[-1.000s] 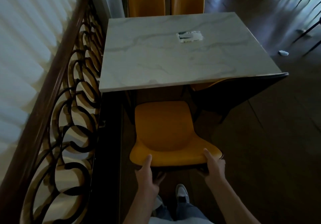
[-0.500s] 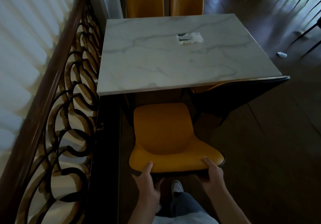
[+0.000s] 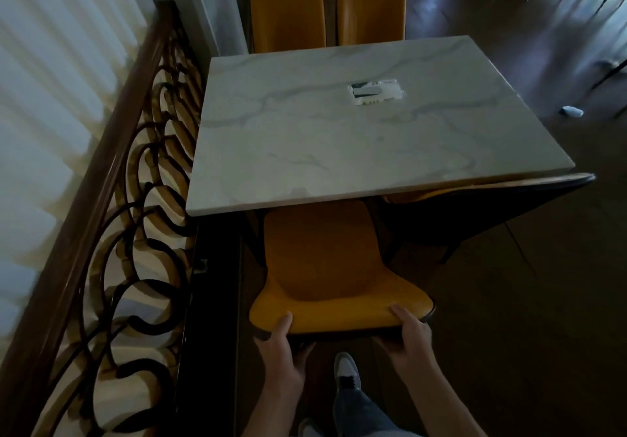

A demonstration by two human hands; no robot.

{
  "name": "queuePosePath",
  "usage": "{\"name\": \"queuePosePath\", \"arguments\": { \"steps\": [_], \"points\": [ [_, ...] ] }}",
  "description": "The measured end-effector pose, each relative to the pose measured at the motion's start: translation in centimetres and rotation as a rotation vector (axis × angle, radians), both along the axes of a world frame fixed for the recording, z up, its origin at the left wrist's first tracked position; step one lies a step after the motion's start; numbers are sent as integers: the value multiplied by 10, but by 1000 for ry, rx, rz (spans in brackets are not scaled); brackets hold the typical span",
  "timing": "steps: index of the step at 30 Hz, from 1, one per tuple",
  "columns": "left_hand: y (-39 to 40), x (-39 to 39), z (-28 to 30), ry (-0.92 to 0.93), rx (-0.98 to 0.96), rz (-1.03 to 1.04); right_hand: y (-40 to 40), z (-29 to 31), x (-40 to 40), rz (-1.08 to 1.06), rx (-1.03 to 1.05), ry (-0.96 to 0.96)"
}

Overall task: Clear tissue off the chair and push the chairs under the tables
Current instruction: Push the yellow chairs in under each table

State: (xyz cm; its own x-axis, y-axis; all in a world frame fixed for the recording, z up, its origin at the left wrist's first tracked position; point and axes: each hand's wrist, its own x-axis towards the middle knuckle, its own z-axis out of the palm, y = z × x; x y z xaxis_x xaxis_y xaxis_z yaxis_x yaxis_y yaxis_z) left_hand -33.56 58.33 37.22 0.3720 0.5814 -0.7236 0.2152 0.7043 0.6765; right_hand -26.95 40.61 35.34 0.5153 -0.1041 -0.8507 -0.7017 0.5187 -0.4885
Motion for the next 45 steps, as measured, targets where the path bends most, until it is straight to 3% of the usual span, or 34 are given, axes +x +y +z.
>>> {"name": "queuePosePath", "arguments": {
  "steps": [10,18,45],
  "points": [
    [10,77,-2,60,-58,25,11,0,75,48,21,-75],
    [25,111,-5,7,-151,19,20,-2,121,61,27,-80],
    [69,205,-19,-6,-194,34,54,-7,214,56,88,-105]
  ]
}}
